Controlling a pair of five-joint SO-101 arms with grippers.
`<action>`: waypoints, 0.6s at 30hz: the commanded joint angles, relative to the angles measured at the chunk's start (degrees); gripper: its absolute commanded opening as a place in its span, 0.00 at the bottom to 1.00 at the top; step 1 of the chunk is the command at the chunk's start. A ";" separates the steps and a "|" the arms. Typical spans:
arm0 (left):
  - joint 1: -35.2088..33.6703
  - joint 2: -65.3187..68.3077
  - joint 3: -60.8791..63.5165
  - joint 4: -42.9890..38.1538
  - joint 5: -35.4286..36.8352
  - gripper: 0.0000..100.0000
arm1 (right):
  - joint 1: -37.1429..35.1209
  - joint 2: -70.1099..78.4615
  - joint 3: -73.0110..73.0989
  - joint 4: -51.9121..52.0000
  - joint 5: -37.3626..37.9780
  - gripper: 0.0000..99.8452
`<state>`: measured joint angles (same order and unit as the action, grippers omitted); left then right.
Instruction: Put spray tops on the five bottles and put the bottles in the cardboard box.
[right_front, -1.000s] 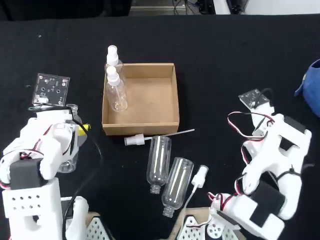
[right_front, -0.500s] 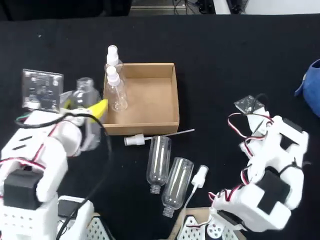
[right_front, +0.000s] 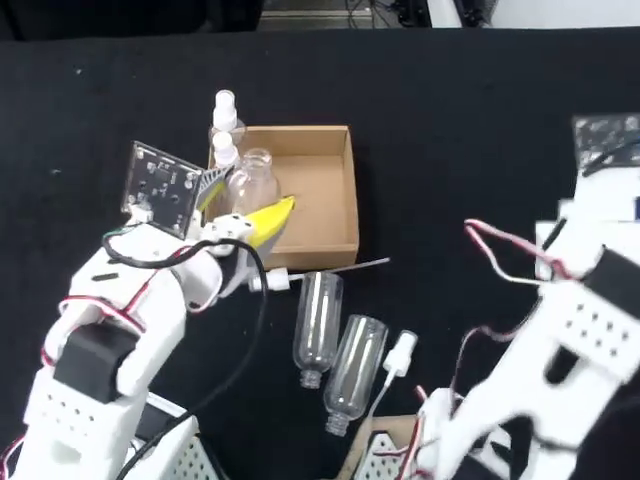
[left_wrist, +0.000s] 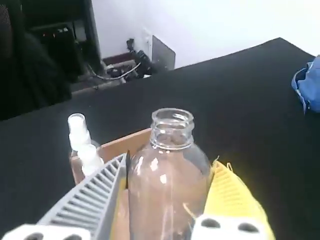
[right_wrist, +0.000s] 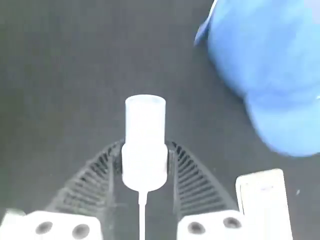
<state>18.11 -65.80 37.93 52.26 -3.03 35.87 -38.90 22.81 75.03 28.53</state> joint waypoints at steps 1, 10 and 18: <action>0.75 -2.11 5.23 -9.05 0.18 0.03 | -7.47 -6.81 -16.22 3.87 -14.24 0.01; 0.48 -23.56 26.59 -22.95 0.62 0.03 | -39.30 -6.90 -43.12 8.26 -31.30 0.02; 1.80 -38.59 40.13 -27.78 0.70 0.03 | -63.12 -6.37 -42.86 -9.14 -31.56 0.01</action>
<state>19.25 -98.77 75.65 27.21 -3.03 -18.90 -45.49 -19.82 75.82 -2.59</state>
